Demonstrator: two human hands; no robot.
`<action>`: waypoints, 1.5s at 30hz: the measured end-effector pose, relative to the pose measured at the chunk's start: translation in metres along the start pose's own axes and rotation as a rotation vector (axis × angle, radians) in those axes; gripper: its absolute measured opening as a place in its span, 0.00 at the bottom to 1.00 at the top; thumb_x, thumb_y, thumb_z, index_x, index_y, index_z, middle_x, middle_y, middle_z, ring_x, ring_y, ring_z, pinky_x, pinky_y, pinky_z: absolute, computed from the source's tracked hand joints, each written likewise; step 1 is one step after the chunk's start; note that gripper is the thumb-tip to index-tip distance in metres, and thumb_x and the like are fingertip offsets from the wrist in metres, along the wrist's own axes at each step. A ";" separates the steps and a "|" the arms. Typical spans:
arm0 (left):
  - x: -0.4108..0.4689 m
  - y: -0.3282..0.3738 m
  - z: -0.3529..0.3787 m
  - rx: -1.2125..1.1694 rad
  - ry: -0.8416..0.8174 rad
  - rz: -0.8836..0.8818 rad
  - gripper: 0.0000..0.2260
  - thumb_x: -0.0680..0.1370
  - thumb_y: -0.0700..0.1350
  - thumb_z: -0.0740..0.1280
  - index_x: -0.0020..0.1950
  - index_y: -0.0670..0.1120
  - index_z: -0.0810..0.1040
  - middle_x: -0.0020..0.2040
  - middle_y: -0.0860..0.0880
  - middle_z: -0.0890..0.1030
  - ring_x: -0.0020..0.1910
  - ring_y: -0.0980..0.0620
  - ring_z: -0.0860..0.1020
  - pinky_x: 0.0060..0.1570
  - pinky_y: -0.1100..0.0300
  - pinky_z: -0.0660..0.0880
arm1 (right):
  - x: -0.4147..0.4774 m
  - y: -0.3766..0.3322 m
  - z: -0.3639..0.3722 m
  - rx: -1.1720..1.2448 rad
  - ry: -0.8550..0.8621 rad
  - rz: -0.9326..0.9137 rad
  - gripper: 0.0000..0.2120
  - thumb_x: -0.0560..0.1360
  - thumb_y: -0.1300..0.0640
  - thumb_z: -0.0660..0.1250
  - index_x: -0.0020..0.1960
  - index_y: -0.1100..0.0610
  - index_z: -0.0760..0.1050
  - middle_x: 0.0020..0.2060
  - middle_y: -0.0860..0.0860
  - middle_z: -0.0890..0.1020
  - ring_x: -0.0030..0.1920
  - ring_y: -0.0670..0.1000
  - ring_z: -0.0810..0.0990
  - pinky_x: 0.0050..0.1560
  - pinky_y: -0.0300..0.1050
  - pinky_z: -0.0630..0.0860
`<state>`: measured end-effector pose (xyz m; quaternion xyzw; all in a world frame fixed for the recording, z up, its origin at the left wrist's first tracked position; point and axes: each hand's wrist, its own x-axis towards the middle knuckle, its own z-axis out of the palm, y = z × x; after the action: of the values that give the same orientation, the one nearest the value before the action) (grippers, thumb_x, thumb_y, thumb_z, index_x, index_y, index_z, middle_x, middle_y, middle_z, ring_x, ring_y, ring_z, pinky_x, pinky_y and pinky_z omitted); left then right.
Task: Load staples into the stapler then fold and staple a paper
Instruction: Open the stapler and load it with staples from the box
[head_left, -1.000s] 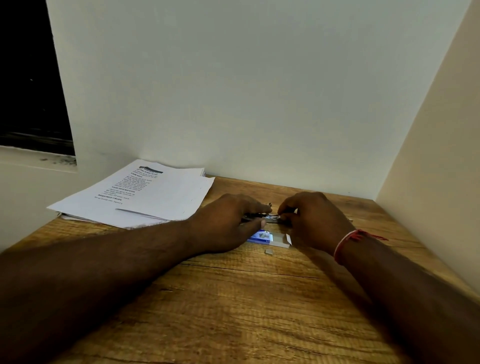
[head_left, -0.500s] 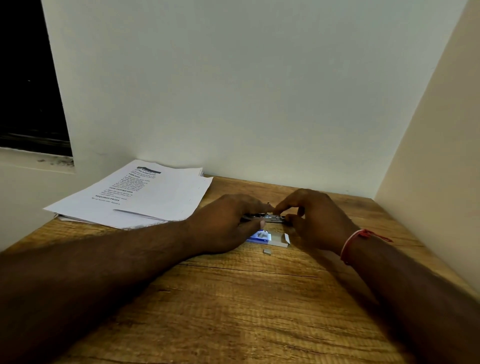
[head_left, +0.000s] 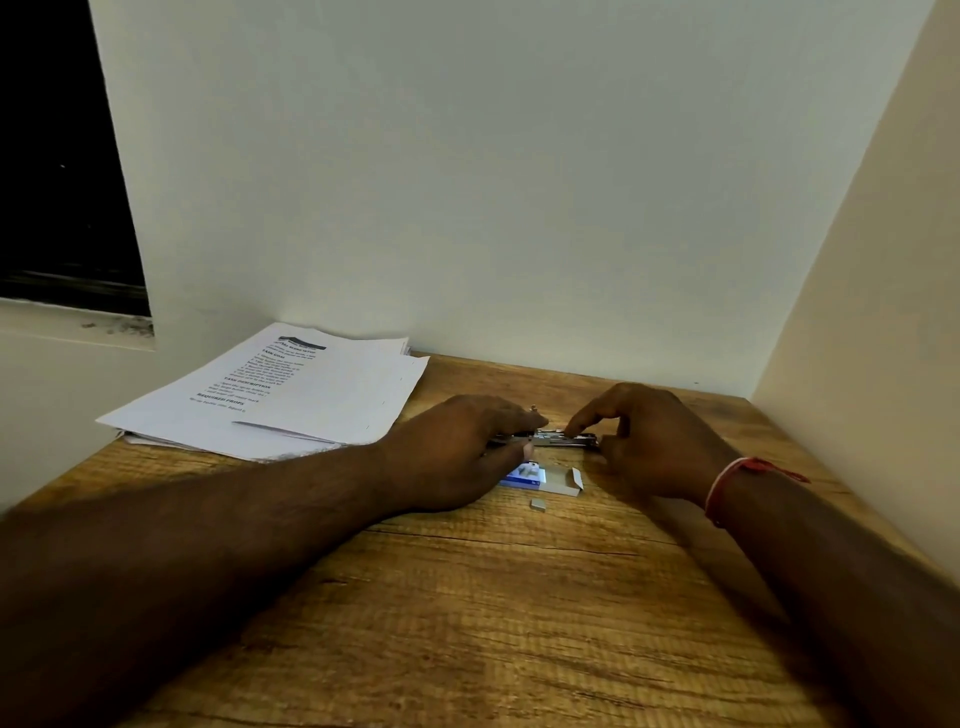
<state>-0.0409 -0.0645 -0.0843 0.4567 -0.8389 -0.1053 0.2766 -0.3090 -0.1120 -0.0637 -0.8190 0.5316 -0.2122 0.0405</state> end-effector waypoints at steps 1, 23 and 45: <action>0.000 -0.001 0.000 0.002 0.001 0.004 0.21 0.89 0.54 0.67 0.82 0.55 0.77 0.79 0.55 0.80 0.75 0.56 0.77 0.75 0.51 0.77 | 0.000 0.001 -0.001 -0.006 -0.001 0.002 0.21 0.80 0.62 0.75 0.50 0.33 0.86 0.53 0.34 0.79 0.47 0.38 0.76 0.45 0.34 0.69; 0.003 -0.006 0.001 0.036 -0.027 -0.051 0.17 0.90 0.56 0.64 0.62 0.49 0.90 0.53 0.54 0.90 0.50 0.54 0.83 0.47 0.52 0.81 | -0.002 0.005 -0.009 0.106 -0.031 0.069 0.18 0.81 0.62 0.74 0.50 0.37 0.88 0.50 0.35 0.85 0.49 0.42 0.82 0.44 0.34 0.73; -0.001 -0.006 0.002 -0.008 0.015 -0.075 0.20 0.89 0.57 0.66 0.43 0.51 0.86 0.39 0.50 0.85 0.42 0.50 0.81 0.43 0.45 0.78 | 0.006 0.027 -0.003 0.260 0.027 0.099 0.17 0.74 0.56 0.84 0.48 0.33 0.86 0.44 0.34 0.89 0.44 0.36 0.86 0.41 0.29 0.76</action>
<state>-0.0371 -0.0674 -0.0887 0.4876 -0.8187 -0.1157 0.2804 -0.3310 -0.1282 -0.0676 -0.7766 0.5400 -0.2881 0.1494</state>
